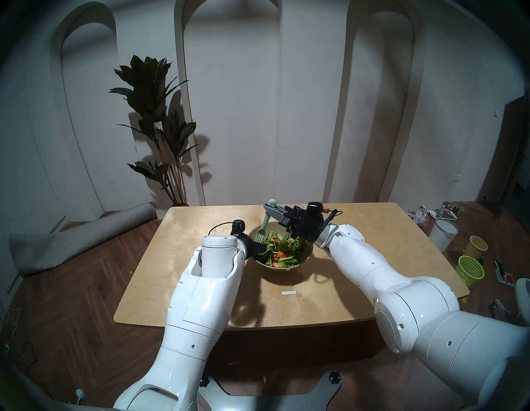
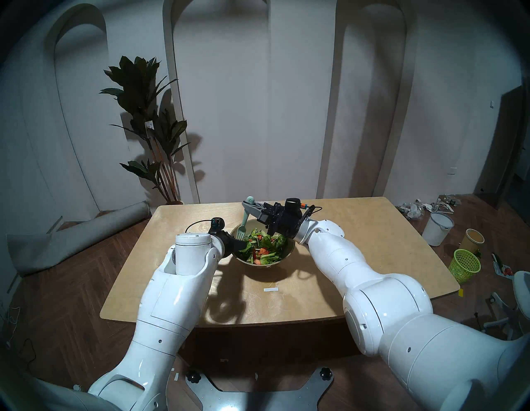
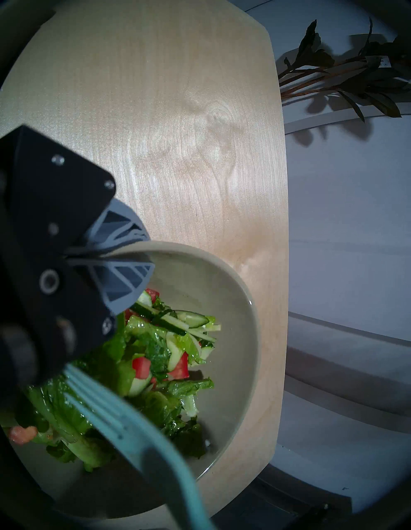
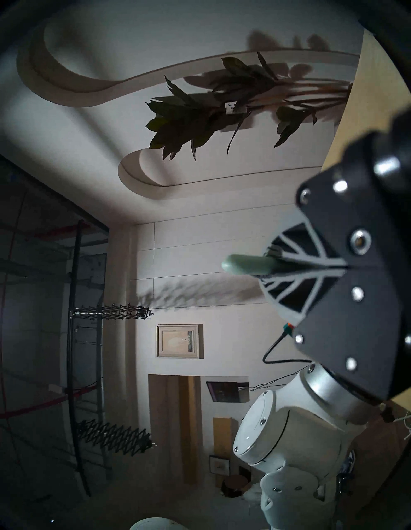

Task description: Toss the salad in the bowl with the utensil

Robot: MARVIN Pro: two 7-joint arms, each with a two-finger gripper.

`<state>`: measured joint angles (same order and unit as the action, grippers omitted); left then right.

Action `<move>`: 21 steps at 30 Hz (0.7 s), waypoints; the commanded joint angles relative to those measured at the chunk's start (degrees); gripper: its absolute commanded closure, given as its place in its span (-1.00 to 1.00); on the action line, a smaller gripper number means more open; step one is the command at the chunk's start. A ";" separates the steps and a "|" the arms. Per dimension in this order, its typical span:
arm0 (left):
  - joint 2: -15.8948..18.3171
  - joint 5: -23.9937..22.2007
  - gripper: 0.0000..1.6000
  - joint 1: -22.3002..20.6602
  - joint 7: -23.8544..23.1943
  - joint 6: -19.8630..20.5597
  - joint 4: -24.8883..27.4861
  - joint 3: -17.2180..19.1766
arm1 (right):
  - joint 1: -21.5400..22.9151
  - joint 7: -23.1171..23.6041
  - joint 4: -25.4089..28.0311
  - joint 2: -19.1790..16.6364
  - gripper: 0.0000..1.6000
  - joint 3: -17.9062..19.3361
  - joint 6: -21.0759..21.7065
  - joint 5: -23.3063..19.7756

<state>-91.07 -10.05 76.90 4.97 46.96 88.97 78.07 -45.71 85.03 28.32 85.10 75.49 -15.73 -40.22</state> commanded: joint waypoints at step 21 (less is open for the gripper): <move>-0.10 0.01 1.00 -0.63 -0.10 0.14 0.41 -0.17 | -11.16 -3.94 22.09 -5.55 1.00 1.65 4.93 -1.11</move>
<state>-91.06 -10.05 76.90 4.96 46.97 88.97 78.06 -54.36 84.24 44.65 81.18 76.60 -10.89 -42.16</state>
